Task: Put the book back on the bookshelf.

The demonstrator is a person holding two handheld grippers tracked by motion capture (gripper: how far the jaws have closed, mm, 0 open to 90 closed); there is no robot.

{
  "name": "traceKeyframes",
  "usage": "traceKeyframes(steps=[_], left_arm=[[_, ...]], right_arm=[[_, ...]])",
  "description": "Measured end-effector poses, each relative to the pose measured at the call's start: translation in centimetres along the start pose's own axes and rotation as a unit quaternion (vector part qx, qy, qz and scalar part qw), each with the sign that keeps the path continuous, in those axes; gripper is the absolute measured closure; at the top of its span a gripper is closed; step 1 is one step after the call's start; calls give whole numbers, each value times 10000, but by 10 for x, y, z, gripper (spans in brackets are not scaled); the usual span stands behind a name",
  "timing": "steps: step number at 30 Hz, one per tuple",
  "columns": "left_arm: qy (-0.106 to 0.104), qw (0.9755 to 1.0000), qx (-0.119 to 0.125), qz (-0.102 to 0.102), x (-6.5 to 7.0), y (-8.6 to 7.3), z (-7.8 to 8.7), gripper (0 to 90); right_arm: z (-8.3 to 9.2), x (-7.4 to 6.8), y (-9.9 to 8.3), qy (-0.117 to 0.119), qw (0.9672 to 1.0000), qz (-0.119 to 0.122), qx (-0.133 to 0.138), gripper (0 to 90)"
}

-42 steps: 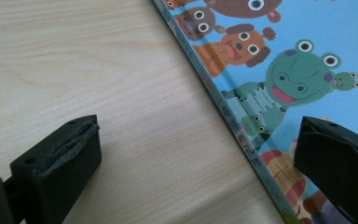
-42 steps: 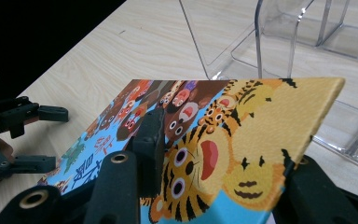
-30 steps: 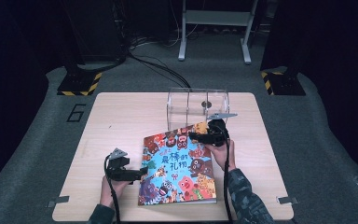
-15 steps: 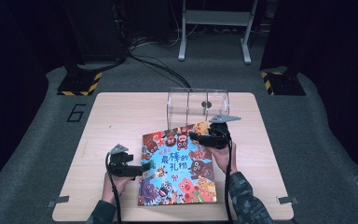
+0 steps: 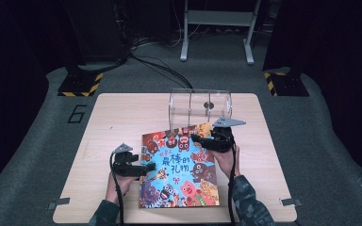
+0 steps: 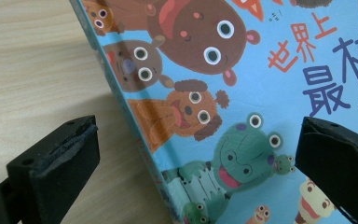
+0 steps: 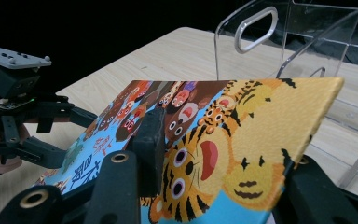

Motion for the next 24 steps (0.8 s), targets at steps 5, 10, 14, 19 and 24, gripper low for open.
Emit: traceKeyframes(steps=[5,10,14,19,24], left_arm=[[-125,9998,-104,-65,2,0,-3,0],[-373,9992,-108,-68,8,0,-5,34],[-409,9991,-97,-111,7,0,-3,61],[-419,9991,-68,-94,6,-1,-1,85],[-401,9992,84,-12,3,-2,-2,127]], right_arm=[[3,-3,2,25,9999,74,125,570],[4,-4,2,72,9997,102,187,571],[1,-2,0,93,9999,-23,132,570],[0,1,-3,110,9998,-156,5,565],[-6,4,-7,125,9992,-286,-231,538]])
Point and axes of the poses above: each handheld gripper's, and its own axes: z roughly backward along the jaws, y roughly out of its top, x roughly to its right, the point moved 8 cm from there along -z, roughly forward along the jaws, and after that the axes turned 12 degrees about -y, right-handed, at the moved point
